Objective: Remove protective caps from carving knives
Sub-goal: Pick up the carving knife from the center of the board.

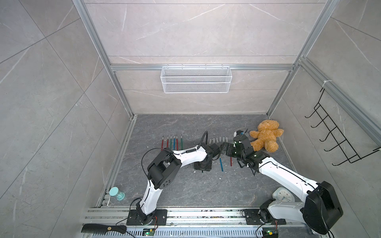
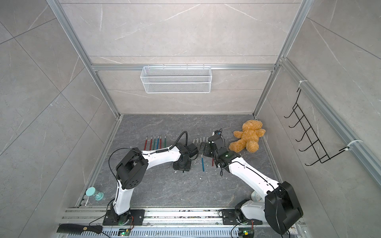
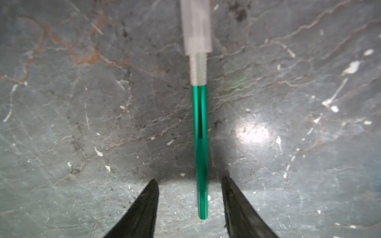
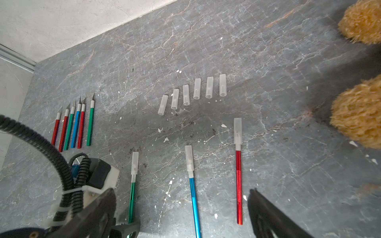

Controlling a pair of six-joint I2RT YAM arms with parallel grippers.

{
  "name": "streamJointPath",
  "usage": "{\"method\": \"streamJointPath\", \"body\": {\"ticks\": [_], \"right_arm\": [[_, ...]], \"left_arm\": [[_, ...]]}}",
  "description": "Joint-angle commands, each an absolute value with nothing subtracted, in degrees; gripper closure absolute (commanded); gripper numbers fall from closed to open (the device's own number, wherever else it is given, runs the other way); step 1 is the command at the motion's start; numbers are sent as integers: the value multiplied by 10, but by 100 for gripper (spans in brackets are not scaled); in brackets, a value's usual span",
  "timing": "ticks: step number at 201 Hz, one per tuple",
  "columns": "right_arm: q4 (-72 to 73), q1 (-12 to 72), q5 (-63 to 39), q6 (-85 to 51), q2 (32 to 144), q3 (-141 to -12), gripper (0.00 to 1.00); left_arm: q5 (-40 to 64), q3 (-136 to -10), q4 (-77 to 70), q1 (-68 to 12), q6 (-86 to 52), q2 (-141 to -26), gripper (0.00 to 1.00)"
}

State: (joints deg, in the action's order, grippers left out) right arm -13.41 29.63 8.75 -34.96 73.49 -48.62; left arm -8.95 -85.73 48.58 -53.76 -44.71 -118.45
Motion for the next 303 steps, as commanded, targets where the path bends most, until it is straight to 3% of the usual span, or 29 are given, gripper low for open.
{"method": "streamJointPath", "body": {"ticks": [1,71,187,264,303], "right_arm": [[-123,299,81,-356,729,-480,0],[-121,299,87,-357,731,-478,0],[-118,299,79,-358,741,-480,0],[-118,299,72,-357,747,-482,0],[-120,299,66,-357,753,-486,0]], "left_arm": [[-102,-869,496,-540,-448,-1202,58],[-93,-874,498,-540,-441,-1219,72],[-96,-847,493,-540,-438,-1219,83],[-132,-815,490,-540,-424,-1169,91],[-138,-788,471,-540,-403,-1118,100]]}}
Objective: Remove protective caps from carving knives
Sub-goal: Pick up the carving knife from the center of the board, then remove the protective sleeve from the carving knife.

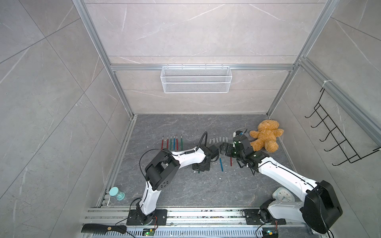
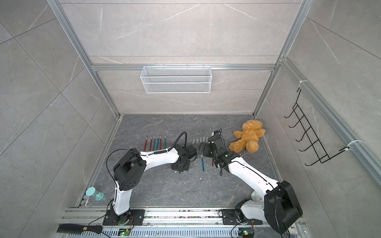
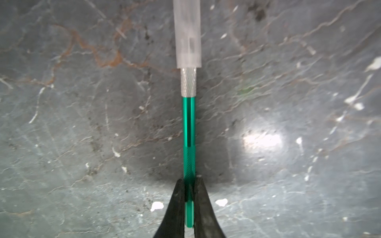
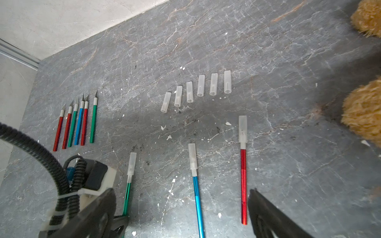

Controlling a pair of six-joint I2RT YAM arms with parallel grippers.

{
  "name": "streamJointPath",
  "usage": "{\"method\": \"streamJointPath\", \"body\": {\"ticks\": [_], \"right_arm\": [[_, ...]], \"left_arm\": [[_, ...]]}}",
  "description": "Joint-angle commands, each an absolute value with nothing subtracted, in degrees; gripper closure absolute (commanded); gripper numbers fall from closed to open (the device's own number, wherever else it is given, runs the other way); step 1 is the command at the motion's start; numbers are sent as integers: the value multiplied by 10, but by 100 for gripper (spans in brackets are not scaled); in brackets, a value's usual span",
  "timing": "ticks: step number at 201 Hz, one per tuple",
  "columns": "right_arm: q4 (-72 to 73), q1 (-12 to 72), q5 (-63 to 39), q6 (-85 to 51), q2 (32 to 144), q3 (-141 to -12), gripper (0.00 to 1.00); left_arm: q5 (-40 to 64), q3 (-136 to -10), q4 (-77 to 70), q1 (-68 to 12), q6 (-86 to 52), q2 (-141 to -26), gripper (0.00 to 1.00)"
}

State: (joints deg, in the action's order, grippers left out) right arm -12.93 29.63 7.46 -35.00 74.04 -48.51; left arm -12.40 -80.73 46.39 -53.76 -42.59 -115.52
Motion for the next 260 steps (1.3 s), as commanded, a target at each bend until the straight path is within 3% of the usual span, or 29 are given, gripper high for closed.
{"method": "streamJointPath", "body": {"ticks": [1,68,141,260], "right_arm": [[-120,299,66,-357,753,-485,0],[-129,299,-2,-358,777,-511,2],[-127,299,-119,-422,831,-547,13],[0,319,-229,-479,913,-527,50]], "left_arm": [[-137,-787,470,-540,-403,-1117,100],[-96,-717,397,-540,-365,-1031,100],[-6,-621,288,-540,-319,-933,100],[25,-595,240,-540,-316,-902,100]]}}
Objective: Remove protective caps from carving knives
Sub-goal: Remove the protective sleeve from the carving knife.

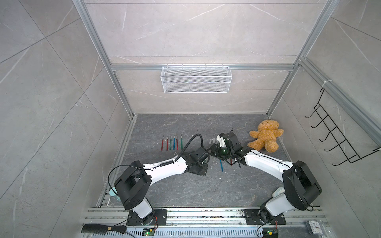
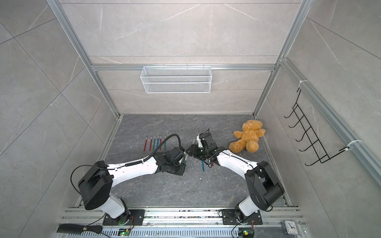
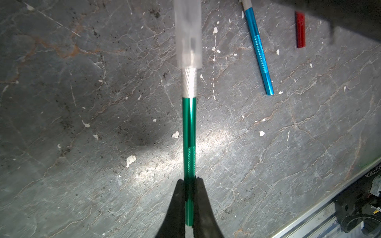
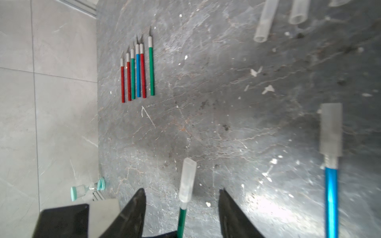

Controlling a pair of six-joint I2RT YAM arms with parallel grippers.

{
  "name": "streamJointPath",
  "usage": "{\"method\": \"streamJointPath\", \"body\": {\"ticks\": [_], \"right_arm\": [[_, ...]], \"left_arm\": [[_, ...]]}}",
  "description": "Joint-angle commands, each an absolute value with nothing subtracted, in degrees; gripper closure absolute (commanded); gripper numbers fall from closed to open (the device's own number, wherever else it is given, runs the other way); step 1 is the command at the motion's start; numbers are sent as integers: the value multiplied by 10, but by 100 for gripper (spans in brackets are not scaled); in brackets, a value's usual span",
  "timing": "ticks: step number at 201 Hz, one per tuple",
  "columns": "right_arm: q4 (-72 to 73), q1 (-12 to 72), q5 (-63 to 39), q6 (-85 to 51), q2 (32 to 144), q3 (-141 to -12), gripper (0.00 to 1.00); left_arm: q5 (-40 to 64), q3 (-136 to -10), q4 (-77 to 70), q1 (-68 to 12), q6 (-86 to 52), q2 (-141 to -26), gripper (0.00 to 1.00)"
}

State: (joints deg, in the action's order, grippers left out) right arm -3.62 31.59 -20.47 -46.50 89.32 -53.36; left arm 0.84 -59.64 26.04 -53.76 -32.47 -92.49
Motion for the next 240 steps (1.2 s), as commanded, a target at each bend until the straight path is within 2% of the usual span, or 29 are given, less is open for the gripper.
{"method": "streamJointPath", "body": {"ticks": [1,165,240], "right_arm": [[1,318,-230,-479,913,-527,51],[21,323,-229,-481,947,-524,73],[20,323,-223,-480,946,-522,87]], "left_arm": [[25,-595,240,-540,-316,-902,100],[20,-593,235,-540,-319,-895,100],[20,-592,234,-540,-323,-896,100]]}}
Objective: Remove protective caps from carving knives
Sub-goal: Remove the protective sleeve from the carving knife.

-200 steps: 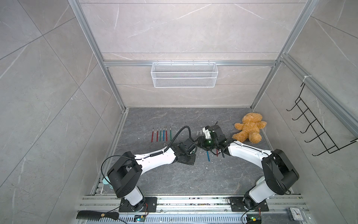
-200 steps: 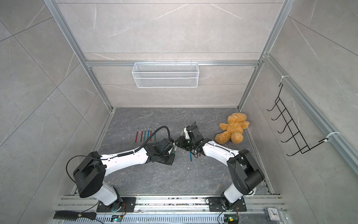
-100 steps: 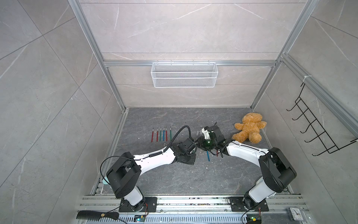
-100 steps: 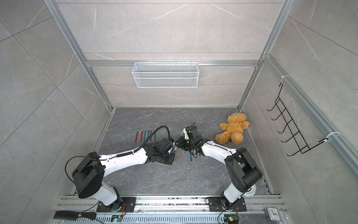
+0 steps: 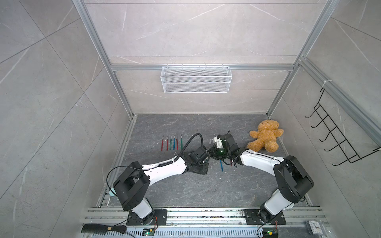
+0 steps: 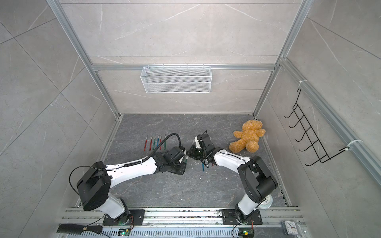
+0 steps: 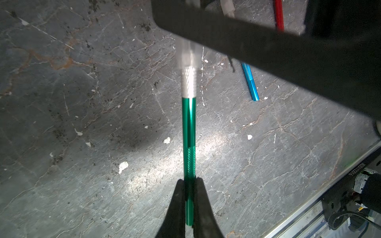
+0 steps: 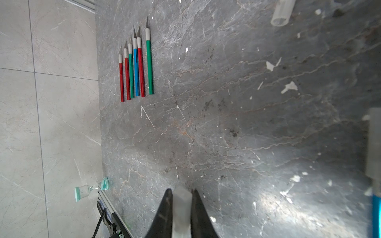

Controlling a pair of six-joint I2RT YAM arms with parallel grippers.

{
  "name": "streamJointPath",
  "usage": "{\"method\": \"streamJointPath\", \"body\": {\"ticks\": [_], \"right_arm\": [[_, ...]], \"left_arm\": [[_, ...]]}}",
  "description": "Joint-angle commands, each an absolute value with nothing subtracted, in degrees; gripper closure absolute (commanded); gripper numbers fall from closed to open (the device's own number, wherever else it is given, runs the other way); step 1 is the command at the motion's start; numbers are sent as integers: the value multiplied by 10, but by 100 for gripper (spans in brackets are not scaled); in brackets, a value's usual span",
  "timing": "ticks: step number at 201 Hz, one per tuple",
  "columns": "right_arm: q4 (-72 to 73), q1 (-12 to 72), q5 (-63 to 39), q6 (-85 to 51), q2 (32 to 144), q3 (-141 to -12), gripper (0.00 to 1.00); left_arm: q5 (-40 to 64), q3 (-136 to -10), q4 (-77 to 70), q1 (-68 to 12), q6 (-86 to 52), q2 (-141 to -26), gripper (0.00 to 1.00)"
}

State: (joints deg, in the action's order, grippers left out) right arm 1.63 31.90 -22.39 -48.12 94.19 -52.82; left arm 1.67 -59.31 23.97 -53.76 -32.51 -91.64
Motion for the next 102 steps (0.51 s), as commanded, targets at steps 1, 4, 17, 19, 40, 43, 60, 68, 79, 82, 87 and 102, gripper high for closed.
{"method": "streamJointPath", "body": {"ticks": [1,4,17,19,40,43,60,68,79,82,87,102], "right_arm": [[21,323,-223,-480,946,-522,87],[20,323,-222,-480,945,-522,88],[19,322,-218,-478,944,-522,91],[18,322,-217,-479,944,-522,92],[17,323,-208,-478,941,-523,98],[17,323,-206,-478,940,-523,99],[14,322,-198,-478,938,-527,100],[12,322,-195,-477,937,-530,100],[9,322,-192,-474,938,-536,100],[7,322,-191,-474,938,-537,100],[4,322,-189,-473,939,-540,100],[4,322,-186,-472,938,-542,100]], "left_arm": [[20,-593,234,-540,-323,-896,100],[20,-593,234,-540,-323,-895,100],[19,-593,234,-540,-324,-894,100],[20,-593,234,-540,-325,-894,100],[22,-592,229,-540,-327,-894,100],[23,-592,229,-540,-327,-894,100],[26,-591,226,-540,-329,-896,100],[28,-591,225,-540,-331,-897,100],[29,-591,224,-540,-333,-898,100],[29,-590,224,-541,-333,-898,100],[30,-590,223,-541,-333,-898,100],[30,-588,222,-541,-335,-896,100]]}}
